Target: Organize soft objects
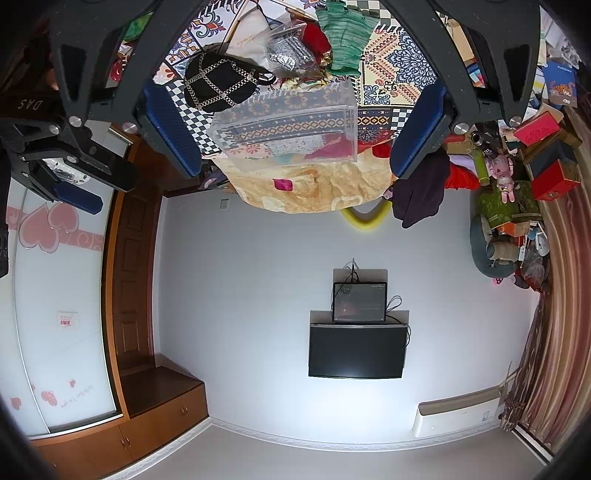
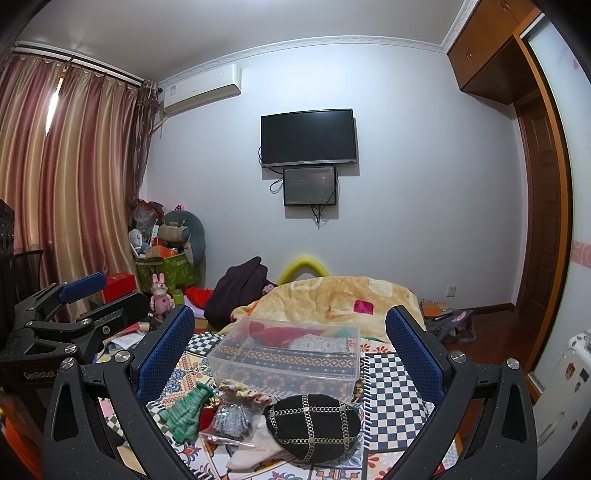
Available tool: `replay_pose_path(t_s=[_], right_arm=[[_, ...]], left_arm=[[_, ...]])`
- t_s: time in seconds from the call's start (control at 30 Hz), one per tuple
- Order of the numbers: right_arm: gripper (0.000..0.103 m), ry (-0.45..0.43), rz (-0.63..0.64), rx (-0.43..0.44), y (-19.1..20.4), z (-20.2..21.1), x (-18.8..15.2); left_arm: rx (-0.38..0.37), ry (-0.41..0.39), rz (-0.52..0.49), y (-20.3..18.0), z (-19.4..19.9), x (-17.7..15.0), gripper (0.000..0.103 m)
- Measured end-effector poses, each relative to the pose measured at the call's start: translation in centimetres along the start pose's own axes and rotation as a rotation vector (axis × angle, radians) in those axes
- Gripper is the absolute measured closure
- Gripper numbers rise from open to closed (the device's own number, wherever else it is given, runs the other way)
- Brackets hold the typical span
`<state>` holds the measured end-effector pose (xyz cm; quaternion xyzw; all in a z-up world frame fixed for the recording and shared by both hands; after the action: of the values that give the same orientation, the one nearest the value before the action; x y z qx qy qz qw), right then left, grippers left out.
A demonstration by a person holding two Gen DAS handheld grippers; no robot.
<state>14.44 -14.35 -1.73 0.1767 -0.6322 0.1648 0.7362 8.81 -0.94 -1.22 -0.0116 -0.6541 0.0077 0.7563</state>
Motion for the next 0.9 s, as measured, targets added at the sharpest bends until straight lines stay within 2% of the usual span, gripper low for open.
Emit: replay_pose_path(t_s=[0.47,0.73,0.9], right_arm=[[0.0,0.046,-0.011,-0.004,-0.6,-1.1,-0.9],[0.0,0.119,-0.037,-0.011,-1.7,-3.2,-3.5],[0.0,0.184,-0.046,-0.021,-2.5,-4.6,-5.8]], left_arm=[[0.003,0.054,0.01,0.4,-1.1,-1.7,0.0],[0.017,0.154,0.03,1.5,-3.7,-4.8,0.0],[0.028,0.25,0.063,2.9,-5.9,-8.0,0.0]])
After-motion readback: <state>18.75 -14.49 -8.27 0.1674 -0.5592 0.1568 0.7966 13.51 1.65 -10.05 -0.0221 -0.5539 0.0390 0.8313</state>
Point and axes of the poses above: each gripper's, at about its wrist camera, not at the fingertips, and z roughly against the way its jaws point, y to its left, x to its top, the point moved 10 cm from there along -z, roughly the way its jaws point, and after that the axes turned 2 degrees about -y, right-handed, at the moved point
